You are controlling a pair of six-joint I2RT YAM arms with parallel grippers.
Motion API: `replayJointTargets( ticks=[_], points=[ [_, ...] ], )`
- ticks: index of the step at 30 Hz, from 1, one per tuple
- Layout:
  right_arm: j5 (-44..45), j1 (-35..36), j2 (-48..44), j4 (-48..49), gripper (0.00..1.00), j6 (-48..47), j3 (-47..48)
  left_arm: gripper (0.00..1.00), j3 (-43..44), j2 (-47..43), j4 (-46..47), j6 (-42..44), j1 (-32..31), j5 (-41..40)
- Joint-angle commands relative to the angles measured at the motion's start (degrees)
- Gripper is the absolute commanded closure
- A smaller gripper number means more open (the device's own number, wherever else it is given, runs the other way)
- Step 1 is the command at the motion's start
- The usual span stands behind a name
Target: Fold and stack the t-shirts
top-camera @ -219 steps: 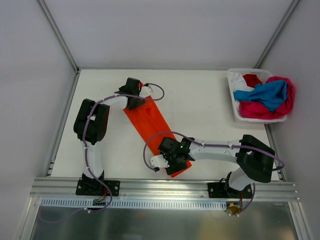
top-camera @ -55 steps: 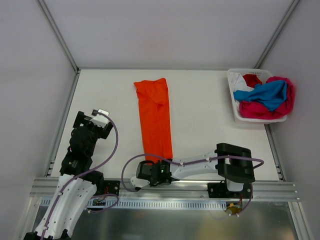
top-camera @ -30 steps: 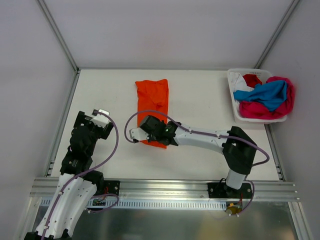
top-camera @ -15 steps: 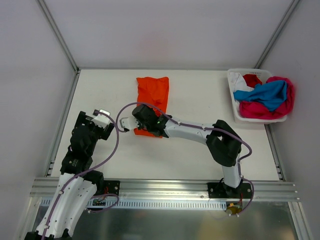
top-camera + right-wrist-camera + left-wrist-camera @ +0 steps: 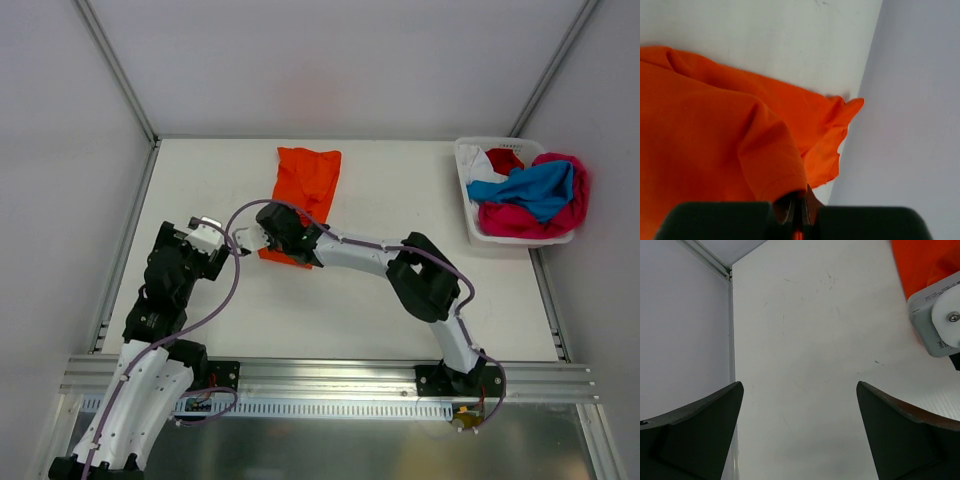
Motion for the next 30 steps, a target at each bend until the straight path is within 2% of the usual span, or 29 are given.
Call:
replayJointTargets(
  ticks=[1, 14, 21, 22, 24, 25, 26, 28, 30],
  points=[
    [1.2, -1.4, 2.7, 0.6, 1.00, -1.3, 3.8, 0.01, -0.1, 0.6, 1.0, -1.5, 0.6, 2.1],
    [3.2, -9.0, 10.0, 3.3, 1.00, -3.8, 5.0, 0.01, -1.7, -1.1, 1.0, -0.6, 0.6, 2.3],
    [3.7, -10.1, 12.3, 5.9, 1.00, -4.0, 5.2, 0.01, -1.3, -0.3, 1.0, -1.3, 0.7, 3.1],
    [4.2, -10.3, 12.5, 6.3, 0.95, -4.2, 5.2, 0.01, -1.3, -0.2, 1.0, -1.3, 0.7, 3.1],
    [4.8, -10.5, 13.7, 7.6, 0.77, -4.5, 5.2, 0.01, -1.4, -0.3, 1.0, -1.3, 0.6, 3.1],
    [5.0, -10.6, 13.9, 7.9, 0.54, -4.6, 5.0, 0.01, -1.4, -0.2, 1.0, -1.4, 0.6, 3.0],
    [5.4, -10.7, 14.1, 9.4, 0.44, -4.9, 4.6, 0.01, -1.6, -0.3, 1.0, -1.4, 0.6, 3.1],
    [5.9, -11.0, 14.3, 11.4, 0.30, -5.4, 3.7, 0.01, -1.8, -0.4, 1.0, -1.5, 0.6, 3.1],
    [7.0, -11.3, 14.3, 15.6, 0.25, -6.9, 2.3, 0.01, -2.0, -0.4, 1.0, -1.5, 0.6, 3.2]
  ],
)
